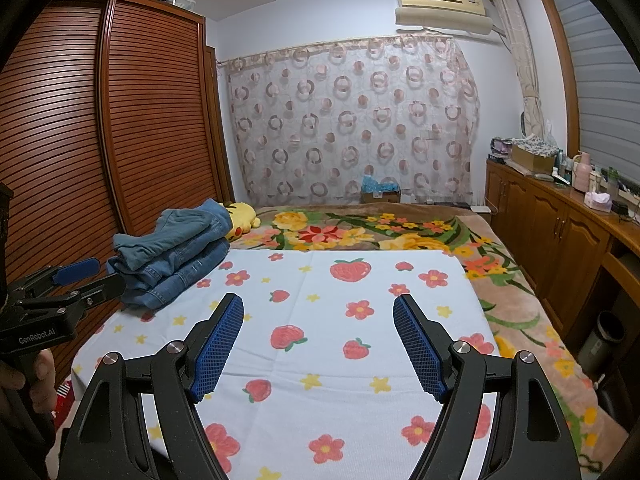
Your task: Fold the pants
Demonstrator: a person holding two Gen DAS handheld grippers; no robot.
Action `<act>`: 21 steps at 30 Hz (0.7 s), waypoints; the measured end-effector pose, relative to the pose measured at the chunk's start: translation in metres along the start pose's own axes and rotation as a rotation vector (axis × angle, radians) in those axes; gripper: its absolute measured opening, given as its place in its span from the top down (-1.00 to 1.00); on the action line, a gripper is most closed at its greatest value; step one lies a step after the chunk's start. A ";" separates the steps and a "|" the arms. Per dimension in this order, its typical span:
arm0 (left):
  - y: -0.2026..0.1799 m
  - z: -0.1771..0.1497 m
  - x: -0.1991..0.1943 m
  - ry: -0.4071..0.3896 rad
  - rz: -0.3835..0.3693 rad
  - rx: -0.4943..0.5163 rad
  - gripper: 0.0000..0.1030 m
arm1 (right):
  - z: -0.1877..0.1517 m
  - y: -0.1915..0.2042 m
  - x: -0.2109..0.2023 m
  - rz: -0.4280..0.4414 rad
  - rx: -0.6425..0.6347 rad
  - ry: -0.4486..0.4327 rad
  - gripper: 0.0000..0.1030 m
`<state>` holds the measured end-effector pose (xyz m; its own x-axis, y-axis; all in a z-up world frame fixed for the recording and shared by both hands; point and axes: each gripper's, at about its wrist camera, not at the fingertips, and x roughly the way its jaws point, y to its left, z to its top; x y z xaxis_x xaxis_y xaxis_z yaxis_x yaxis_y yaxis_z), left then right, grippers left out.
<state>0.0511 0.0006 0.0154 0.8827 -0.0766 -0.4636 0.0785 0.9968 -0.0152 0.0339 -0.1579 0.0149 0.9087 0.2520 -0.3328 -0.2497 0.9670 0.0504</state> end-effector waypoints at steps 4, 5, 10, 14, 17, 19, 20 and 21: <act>0.001 0.001 -0.001 -0.001 0.000 -0.002 -0.53 | 0.001 0.000 0.000 -0.002 0.003 -0.002 -0.54; 0.001 0.001 0.000 -0.001 -0.001 0.000 -0.52 | 0.002 0.000 0.000 -0.002 0.003 -0.002 -0.54; 0.001 0.000 0.000 0.000 -0.001 -0.001 -0.53 | 0.002 0.000 0.000 -0.001 0.003 -0.001 -0.54; 0.001 0.000 0.000 -0.001 -0.001 -0.001 -0.53 | 0.001 0.000 0.000 -0.002 0.003 -0.002 -0.54; 0.001 0.000 0.000 -0.002 0.001 0.000 -0.52 | 0.001 0.000 0.000 -0.002 0.003 -0.003 -0.54; 0.002 0.000 0.000 -0.001 -0.001 0.000 -0.52 | 0.001 0.000 0.000 -0.001 0.004 -0.002 -0.54; 0.001 0.000 0.000 -0.001 0.000 0.000 -0.52 | 0.001 0.000 0.000 -0.002 0.004 -0.002 -0.54; 0.001 0.000 0.000 -0.002 -0.001 0.000 -0.53 | 0.001 0.000 0.000 -0.003 0.003 -0.003 -0.54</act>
<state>0.0512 0.0017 0.0154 0.8836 -0.0777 -0.4618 0.0795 0.9967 -0.0157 0.0346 -0.1576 0.0159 0.9102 0.2496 -0.3304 -0.2464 0.9677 0.0523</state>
